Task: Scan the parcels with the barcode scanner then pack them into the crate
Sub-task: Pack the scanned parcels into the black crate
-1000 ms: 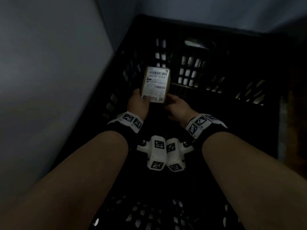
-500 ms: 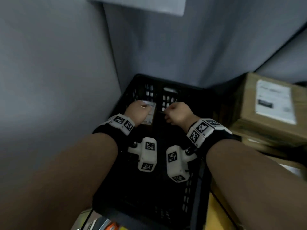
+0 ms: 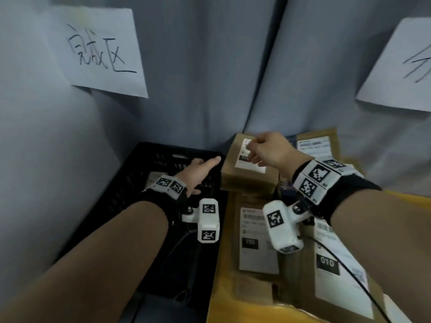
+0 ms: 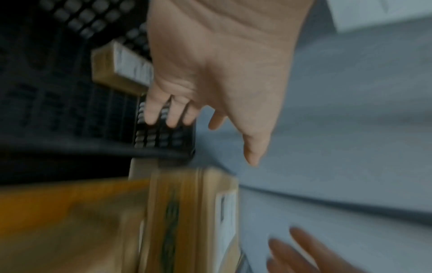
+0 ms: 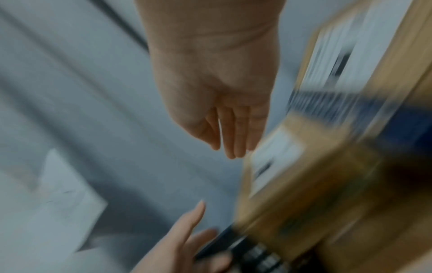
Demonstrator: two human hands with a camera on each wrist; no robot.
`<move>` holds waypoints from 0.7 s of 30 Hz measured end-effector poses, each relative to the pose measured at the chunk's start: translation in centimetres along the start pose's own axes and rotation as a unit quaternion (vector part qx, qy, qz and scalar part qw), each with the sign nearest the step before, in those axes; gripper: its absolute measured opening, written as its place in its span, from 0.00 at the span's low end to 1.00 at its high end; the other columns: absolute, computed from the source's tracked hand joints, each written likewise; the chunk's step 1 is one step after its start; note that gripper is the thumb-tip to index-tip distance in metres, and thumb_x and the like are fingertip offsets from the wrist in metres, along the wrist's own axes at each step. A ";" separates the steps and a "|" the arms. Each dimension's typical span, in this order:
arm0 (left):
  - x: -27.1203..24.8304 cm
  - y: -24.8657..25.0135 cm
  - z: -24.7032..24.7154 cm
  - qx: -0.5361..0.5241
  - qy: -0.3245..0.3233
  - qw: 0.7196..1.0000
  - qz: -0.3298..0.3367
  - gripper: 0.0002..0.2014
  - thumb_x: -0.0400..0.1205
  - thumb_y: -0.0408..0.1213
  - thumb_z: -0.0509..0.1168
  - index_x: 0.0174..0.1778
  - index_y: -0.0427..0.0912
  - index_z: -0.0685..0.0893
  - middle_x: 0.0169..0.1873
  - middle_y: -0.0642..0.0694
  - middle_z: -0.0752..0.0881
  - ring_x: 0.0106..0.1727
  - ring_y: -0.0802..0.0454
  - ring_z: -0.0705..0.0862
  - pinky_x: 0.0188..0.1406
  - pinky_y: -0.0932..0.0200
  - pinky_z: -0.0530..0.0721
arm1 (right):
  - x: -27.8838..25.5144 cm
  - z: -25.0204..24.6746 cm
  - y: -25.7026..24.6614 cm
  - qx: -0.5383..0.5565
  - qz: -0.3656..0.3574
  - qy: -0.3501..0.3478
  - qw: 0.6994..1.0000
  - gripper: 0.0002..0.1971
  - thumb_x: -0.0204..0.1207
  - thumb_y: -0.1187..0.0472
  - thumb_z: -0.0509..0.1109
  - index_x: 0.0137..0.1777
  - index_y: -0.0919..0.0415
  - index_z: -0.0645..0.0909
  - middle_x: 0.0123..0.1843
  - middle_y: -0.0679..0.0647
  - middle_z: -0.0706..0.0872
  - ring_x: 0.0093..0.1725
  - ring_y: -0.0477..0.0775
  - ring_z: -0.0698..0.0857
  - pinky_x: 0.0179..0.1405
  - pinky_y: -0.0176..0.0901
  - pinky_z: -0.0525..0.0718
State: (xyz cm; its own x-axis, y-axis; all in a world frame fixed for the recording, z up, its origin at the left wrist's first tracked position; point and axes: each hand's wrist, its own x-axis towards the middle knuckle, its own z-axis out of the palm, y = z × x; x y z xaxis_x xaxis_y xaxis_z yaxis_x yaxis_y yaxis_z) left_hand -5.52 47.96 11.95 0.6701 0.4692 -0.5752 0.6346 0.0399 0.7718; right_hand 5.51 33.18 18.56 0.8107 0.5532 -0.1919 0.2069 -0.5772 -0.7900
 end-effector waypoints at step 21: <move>5.1 -0.4 6.8 -0.012 -0.031 0.998 -0.059 0.53 0.53 0.77 0.67 0.72 0.50 0.72 0.59 0.37 0.85 0.55 0.34 0.87 0.59 0.39 0.84 | -0.2 -2.4 4.5 0.031 0.066 0.068 0.995 0.06 0.81 0.67 0.60 0.51 0.61 0.79 0.50 0.64 0.88 0.45 0.57 0.86 0.57 0.54 0.87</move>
State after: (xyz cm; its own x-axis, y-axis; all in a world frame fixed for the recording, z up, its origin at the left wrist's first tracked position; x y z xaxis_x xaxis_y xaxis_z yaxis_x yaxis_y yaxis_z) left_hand 0.23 44.31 6.84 0.6151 0.4040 -0.6771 0.7014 0.1121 0.7039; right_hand 7.61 29.04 16.45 0.8957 0.3869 -0.2190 0.0636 -0.5990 -0.7982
